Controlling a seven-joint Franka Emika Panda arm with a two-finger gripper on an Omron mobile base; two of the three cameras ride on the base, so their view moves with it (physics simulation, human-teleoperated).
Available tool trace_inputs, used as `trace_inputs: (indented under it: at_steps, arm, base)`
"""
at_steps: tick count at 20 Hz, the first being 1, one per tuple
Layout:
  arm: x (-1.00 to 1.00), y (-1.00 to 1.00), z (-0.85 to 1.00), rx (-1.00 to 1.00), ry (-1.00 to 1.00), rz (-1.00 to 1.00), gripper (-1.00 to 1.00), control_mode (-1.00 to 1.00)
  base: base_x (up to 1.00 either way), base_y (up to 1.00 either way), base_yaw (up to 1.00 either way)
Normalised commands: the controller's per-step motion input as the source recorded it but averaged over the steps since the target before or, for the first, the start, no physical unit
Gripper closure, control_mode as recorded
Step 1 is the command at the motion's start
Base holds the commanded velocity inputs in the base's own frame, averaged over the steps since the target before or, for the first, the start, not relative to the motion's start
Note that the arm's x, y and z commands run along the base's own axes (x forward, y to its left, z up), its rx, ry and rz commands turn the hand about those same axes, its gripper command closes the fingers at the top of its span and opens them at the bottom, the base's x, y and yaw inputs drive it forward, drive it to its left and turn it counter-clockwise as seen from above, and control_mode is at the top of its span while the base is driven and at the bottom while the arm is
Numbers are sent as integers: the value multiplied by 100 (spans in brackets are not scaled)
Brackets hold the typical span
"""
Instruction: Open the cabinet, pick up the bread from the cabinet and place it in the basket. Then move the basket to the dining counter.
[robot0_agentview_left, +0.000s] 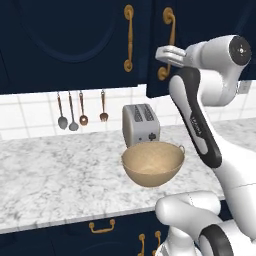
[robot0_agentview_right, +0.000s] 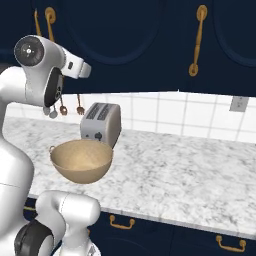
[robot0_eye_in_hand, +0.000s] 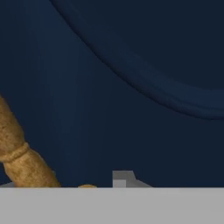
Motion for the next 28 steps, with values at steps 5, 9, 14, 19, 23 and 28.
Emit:
trace_inputs:
  at_steps: [5,9,14,19,23,28]
  arm:
    - [-27,-100,0,13,0,1,100,-100]
    - [-23,-100,-5,0,0,8,100,-100]
    - [-30,-100,-13,-10,0,25,100,-100]
    - [-47,-100,-25,-3,-10,21,100,-100]
    - [-37,-100,-53,1,-46,-5,100,-100]
    - [10,-80,-59,-6,-32,-51,100,-100]
  base:
    - [0,0,0]
    - [0,0,0]
    - [0,0,0]
    - [0,0,0]
    - [0,0,0]
    - [0,0,0]
